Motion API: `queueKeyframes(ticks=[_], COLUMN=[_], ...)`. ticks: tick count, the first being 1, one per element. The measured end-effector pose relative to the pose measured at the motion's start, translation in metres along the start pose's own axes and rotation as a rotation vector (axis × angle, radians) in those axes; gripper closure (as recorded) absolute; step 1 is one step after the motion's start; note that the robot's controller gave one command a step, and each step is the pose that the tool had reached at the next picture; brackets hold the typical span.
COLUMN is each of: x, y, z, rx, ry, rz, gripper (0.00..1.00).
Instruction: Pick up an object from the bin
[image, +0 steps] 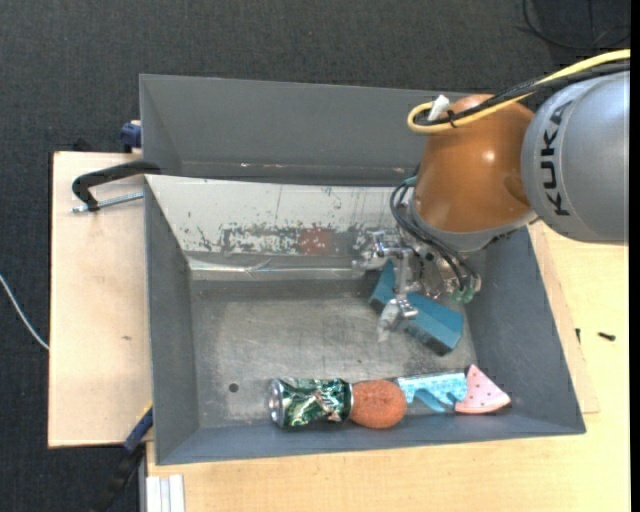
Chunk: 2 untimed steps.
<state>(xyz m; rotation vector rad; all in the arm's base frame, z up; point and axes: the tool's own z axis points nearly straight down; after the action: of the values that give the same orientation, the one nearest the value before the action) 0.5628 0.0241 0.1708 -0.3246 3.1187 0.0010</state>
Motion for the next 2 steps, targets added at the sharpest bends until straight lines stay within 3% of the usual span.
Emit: queueKeyframes(ticks=[1,2], x=[0.000,0.048], y=[0.000,-0.025], z=[0.000,0.026], rx=[0.000,-0.001], ry=[0.000,-0.002], rz=[0.000,-0.049], gripper=[0.00,0.00])
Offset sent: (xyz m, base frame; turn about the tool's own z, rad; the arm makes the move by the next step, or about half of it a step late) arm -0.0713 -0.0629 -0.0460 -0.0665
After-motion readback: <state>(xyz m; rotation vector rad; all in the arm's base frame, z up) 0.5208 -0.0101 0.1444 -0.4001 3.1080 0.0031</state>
